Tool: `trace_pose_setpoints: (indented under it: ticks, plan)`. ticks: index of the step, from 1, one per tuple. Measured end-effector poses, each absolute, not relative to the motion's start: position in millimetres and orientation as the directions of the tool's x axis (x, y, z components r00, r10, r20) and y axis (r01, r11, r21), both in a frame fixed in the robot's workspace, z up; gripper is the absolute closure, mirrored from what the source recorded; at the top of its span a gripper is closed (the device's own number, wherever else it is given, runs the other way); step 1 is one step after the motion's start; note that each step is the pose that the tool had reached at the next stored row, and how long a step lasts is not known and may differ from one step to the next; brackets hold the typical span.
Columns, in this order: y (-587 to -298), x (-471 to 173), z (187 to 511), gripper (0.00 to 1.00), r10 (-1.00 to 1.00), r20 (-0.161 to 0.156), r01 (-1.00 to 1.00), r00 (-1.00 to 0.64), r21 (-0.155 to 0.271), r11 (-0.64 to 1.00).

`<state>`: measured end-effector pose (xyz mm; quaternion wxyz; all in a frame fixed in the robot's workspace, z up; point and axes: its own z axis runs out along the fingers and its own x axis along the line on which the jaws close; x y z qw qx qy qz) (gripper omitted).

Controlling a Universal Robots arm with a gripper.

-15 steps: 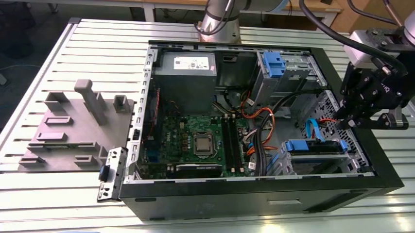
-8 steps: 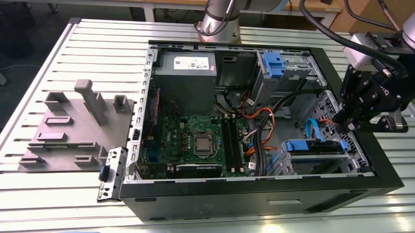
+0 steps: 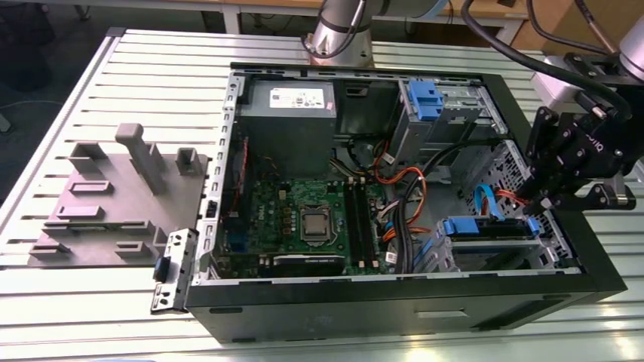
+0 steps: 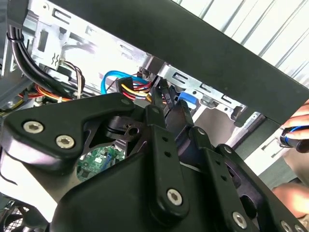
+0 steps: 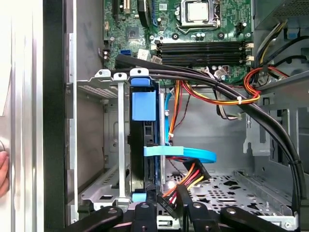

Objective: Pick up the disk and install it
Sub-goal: 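Insert the second disk wire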

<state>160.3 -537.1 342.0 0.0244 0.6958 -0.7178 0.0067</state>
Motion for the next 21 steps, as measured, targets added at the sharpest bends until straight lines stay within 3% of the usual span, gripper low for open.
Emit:
trace_pose_setpoints:
  ticks: [21]
  plan:
    - [-528.6, 158.8, 345.2, 0.7, -0.999, 0.045, -1.0, 0.017, 0.024, -0.016]
